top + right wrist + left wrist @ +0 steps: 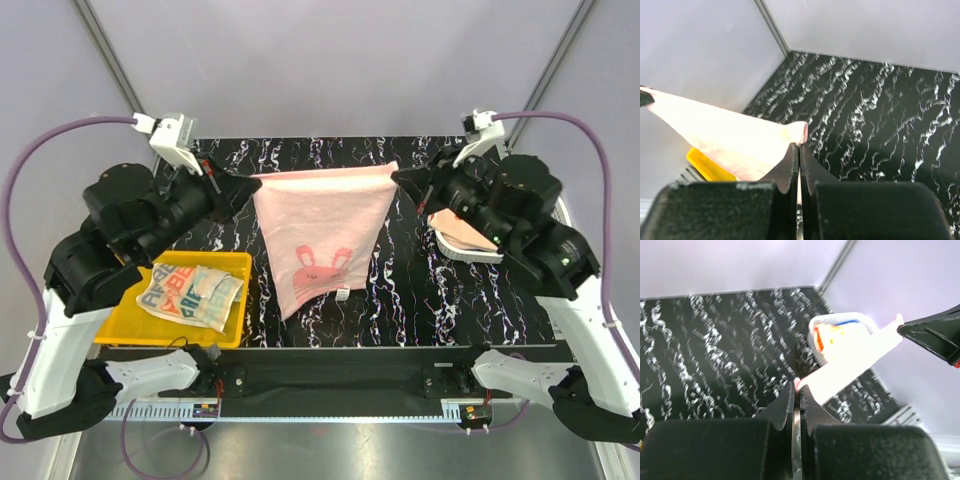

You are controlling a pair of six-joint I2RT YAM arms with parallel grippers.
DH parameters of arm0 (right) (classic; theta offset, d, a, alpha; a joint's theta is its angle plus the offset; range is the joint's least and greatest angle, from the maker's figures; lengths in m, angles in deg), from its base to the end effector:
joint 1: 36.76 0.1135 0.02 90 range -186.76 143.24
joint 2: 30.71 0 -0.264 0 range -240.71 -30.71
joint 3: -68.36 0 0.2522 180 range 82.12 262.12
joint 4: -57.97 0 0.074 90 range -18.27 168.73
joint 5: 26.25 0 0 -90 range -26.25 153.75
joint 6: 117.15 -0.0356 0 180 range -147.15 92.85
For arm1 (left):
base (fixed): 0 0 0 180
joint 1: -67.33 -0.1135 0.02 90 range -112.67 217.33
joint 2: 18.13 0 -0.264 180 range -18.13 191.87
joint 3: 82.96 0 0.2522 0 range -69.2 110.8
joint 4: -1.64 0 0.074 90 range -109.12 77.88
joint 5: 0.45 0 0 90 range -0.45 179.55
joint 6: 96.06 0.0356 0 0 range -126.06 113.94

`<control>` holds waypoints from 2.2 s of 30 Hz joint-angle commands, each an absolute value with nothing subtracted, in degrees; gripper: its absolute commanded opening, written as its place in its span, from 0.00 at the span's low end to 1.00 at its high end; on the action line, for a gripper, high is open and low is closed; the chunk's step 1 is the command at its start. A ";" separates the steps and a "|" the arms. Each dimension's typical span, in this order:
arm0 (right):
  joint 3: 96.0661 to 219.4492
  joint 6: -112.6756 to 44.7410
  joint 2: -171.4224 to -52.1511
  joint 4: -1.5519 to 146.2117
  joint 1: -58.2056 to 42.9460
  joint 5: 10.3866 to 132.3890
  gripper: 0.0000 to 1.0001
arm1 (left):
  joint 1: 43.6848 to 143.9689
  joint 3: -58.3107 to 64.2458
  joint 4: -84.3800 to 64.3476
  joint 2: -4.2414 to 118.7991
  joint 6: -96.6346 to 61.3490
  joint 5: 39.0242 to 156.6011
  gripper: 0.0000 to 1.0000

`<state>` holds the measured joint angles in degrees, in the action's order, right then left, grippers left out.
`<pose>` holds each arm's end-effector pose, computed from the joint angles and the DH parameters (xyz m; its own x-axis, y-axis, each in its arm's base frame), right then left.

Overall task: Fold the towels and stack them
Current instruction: Flatten out the crumpled towel, then fold the towel

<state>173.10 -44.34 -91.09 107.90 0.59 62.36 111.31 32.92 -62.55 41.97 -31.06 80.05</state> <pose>0.1427 0.1079 0.5087 -0.2473 0.1829 -0.9515 -0.5383 0.7906 0.2919 0.1035 -0.0917 0.5349 -0.3352 -0.2558 -0.9068 0.4698 0.7889 -0.3962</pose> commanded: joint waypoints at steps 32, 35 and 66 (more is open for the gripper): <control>197.98 -41.22 -151.21 100.04 -23.49 66.47 0.00 | 83.67 55.10 -46.06 106.00 -34.18 100.97 0.00; 190.17 -42.09 -145.69 98.28 -23.49 66.47 0.00 | 84.03 41.92 -40.96 99.15 -35.15 101.59 0.00; 137.41 -51.06 -113.24 90.02 -15.31 64.19 0.00 | 96.77 -3.02 -33.92 75.30 -36.91 93.16 0.00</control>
<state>137.72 -50.64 -115.76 91.22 -15.52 66.51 96.47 -2.05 -35.26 77.92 -37.99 95.88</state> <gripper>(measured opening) 0.011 0.027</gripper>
